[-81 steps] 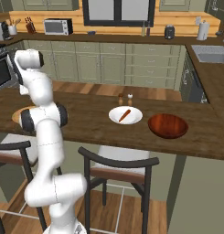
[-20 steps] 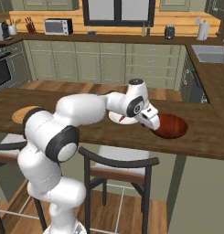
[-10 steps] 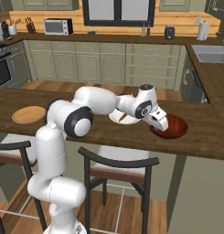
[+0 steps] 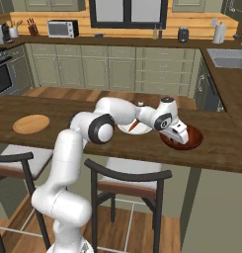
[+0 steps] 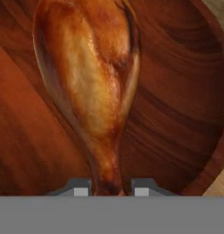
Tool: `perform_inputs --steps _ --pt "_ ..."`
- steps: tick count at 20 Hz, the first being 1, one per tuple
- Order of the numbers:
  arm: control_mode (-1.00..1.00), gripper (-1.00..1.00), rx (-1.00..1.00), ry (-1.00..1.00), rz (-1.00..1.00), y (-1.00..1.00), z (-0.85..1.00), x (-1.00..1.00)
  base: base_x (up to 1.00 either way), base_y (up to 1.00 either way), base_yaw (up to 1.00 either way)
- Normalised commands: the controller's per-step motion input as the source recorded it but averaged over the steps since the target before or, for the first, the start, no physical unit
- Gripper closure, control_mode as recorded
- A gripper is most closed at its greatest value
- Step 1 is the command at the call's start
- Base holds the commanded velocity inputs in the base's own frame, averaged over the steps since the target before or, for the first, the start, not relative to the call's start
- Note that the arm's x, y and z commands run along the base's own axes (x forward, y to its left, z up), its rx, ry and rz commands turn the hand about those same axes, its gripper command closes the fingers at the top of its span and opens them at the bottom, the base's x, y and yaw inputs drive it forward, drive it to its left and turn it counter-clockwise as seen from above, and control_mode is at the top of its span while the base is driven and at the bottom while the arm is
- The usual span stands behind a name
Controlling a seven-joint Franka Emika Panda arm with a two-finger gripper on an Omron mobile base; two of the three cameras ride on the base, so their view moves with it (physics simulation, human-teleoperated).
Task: Pick the chicken drumstick and carrot from their plates and place them in the bowl. Then put the bowl in the fridge.
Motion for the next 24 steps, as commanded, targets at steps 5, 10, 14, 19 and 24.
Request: perform_inputs --steps 5,10,14,19,24 --pt "-1.00 1.00 0.00 0.00 0.00 -0.06 -0.16 0.20 0.00 0.00 0.00" --pt "-1.00 -1.00 0.00 0.00 0.00 0.00 -0.13 0.00 0.00 0.00 0.00" --pt "-1.00 -1.00 0.00 0.00 0.00 0.00 0.00 -0.04 0.00 0.00 0.00" --pt "-1.00 -1.00 0.00 0.00 0.00 0.12 -0.03 -0.40 0.00 0.00 0.00" --pt "-1.00 -1.00 -0.02 0.00 0.00 0.54 0.27 -0.51 0.00 0.00 0.00"
